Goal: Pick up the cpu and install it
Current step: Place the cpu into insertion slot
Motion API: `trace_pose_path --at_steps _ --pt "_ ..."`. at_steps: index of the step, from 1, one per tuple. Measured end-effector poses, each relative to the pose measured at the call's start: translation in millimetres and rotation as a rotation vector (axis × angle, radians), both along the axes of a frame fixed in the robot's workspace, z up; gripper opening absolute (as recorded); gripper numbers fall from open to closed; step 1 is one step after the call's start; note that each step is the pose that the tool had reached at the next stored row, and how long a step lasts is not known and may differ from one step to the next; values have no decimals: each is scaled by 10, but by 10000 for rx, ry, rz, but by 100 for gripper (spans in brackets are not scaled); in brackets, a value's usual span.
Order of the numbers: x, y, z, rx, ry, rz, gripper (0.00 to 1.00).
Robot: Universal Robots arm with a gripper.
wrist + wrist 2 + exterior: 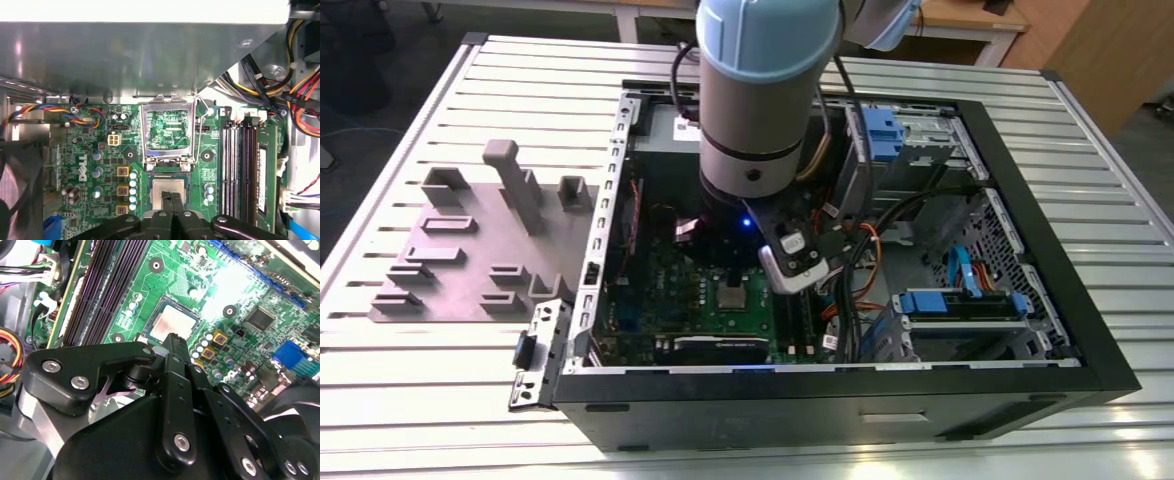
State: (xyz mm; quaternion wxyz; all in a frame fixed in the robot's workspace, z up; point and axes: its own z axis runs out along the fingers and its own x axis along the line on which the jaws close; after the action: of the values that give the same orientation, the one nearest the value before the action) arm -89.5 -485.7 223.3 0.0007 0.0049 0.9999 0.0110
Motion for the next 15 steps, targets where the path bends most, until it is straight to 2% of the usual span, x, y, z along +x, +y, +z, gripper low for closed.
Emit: trace_pose_path --at_steps 10,15 --pt "0 2 54 -16 -3 0 11" --pt "0 2 119 -22 -5 -1 11"
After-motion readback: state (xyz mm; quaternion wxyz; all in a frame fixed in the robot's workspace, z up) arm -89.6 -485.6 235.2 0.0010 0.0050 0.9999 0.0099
